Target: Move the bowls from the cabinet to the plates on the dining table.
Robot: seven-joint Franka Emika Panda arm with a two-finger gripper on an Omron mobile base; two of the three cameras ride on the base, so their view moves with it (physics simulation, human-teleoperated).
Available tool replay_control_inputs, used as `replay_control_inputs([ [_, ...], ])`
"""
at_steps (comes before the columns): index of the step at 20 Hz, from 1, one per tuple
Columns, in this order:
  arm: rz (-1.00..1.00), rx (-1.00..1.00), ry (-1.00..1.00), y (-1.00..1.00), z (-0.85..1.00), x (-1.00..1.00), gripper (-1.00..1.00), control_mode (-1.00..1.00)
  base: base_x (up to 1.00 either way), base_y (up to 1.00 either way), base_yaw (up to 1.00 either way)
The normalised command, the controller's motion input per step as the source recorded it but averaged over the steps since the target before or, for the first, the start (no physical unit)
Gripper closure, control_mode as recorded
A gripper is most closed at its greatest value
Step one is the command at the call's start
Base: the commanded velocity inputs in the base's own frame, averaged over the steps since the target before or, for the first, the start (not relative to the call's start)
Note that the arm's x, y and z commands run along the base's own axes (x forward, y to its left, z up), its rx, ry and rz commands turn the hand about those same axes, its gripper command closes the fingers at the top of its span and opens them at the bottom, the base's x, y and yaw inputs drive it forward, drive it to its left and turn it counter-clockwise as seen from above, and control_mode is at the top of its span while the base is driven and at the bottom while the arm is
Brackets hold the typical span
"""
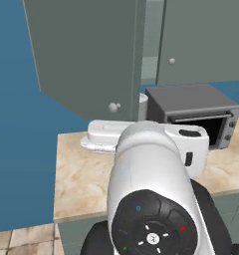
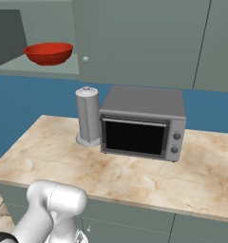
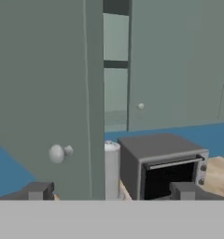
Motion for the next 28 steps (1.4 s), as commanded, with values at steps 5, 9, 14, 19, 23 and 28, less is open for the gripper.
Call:
replay_control_inputs([
  [5, 0.03, 0.00, 0.03, -0.88, 0.02, -0.30, -1.00, -1.00, 0.00, 0.00, 0.00],
  [9, 0.11, 0.00, 0.02, -0.89, 0.00, -0.14, -1.00, -1.00, 0.00, 0.00, 0.00],
  [14, 0.18, 0.00, 0.03, -0.81, 0.01, 0.00, -1.00, -1.00, 0.00, 0.00, 0.00],
  [19, 0.22, 0.00, 0.06, -0.57, 0.00, 0.09, -1.00, -1.00, 0.00, 0.00, 0.00],
  [23, 0.16, 0.00, 0.08, -0.24, 0.00, 0.27, -1.00, -1.00, 0.00, 0.00, 0.00],
  [28, 0.00, 0.01, 0.14, 0.27, -0.02, 0.60, -1.00, -1.00, 0.00, 0.00, 0.00],
])
